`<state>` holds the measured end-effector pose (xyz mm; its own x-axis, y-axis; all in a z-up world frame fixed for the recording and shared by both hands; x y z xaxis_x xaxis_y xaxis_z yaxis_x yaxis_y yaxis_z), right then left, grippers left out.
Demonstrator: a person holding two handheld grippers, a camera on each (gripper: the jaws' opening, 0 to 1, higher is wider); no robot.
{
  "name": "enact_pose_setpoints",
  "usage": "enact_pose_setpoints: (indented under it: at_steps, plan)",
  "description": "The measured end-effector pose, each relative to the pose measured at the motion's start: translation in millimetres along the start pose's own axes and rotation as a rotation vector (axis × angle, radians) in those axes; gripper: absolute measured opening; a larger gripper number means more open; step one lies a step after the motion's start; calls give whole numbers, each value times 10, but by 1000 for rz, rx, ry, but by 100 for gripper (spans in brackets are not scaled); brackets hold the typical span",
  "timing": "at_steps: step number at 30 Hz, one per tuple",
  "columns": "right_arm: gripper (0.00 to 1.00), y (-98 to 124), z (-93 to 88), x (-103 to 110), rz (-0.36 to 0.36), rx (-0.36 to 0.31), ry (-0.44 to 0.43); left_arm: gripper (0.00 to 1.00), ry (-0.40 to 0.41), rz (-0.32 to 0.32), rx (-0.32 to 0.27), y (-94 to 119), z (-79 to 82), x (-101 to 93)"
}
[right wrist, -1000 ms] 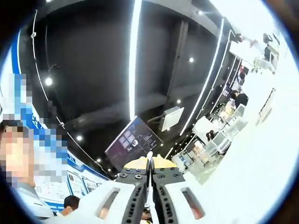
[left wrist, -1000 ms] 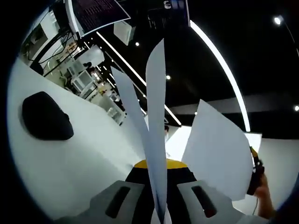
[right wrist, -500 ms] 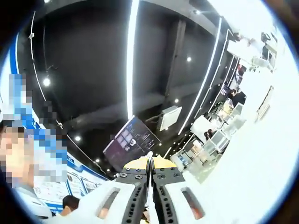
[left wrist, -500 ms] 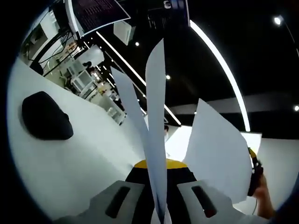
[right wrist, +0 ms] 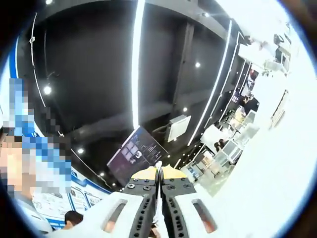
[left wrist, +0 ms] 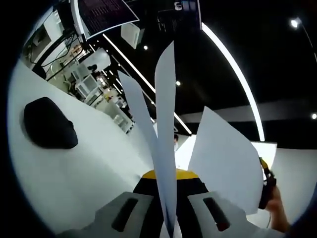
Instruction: Organize the stack of printing papers by aligning and flattening the scattered papers on the table
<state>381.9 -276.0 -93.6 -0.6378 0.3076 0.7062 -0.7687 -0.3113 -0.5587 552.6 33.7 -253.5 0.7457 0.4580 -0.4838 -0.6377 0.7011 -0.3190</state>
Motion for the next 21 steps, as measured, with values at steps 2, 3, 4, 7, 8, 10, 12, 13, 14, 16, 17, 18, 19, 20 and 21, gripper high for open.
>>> enact_pose_setpoints:
  at_steps: [2, 3, 4, 7, 8, 10, 12, 13, 14, 16, 17, 18, 19, 20, 21]
  plan:
    - [0, 6, -4, -46, -4, -5, -6, 7, -3, 1, 0, -3, -1, -1]
    - [0, 10, -3, -54, -5, -7, -7, 7, -5, 0, -1, -3, -2, -2]
    - [0, 12, 2, -79, -9, -12, -8, 7, -9, 1, -3, -1, -1, -5]
    - [0, 11, 17, -121, -18, -21, -10, 7, -10, 1, -2, -6, -3, -5]
    - [0, 9, 24, -130, -18, -24, -12, 7, -9, 2, -2, -8, -4, -3]
    - [0, 10, 59, -144, -24, -45, -5, 7, -11, 2, -2, -11, -5, -2]
    - [0, 23, 95, -119, -17, -75, 1, 7, -13, 7, -1, -16, -8, -1]
    - [0, 19, 123, -113, -12, -90, 14, 7, -15, 8, 0, -18, -9, -1]
    - [0, 17, 132, -118, -12, -93, 23, 7, -15, 8, 2, -21, -9, -1]
    - [0, 15, 126, -143, -26, -96, 26, 7, -13, 2, 5, -24, -8, -2]
    - [0, 23, 116, -168, -34, -100, 19, 7, -12, 1, 6, -23, -8, -3]
    - [0, 32, 98, -185, -37, -104, 15, 7, -7, -2, 7, -23, -8, -4]
    - [0, 41, 88, -207, -43, -108, 17, 7, -6, -2, 7, -22, -7, -4]
    - [0, 51, 87, -240, -60, -114, 31, 7, -9, 0, 7, -22, -7, -4]
    - [0, 60, 85, -273, -77, -120, 44, 7, -13, 1, 7, -21, -6, -5]
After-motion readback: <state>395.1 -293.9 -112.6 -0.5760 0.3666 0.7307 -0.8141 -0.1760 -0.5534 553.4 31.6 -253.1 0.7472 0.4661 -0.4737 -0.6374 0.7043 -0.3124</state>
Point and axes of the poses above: the point that each gripper's makers call its tool centre point, and the gripper's own axes: y roughly backward along the fingers, x roughly to its left, z roughly out of its top, the point moved 9 cm from there along y, roughly backward along the fingers, and after that the axes turned 14 degrees about -y, right-handed, at the moved point
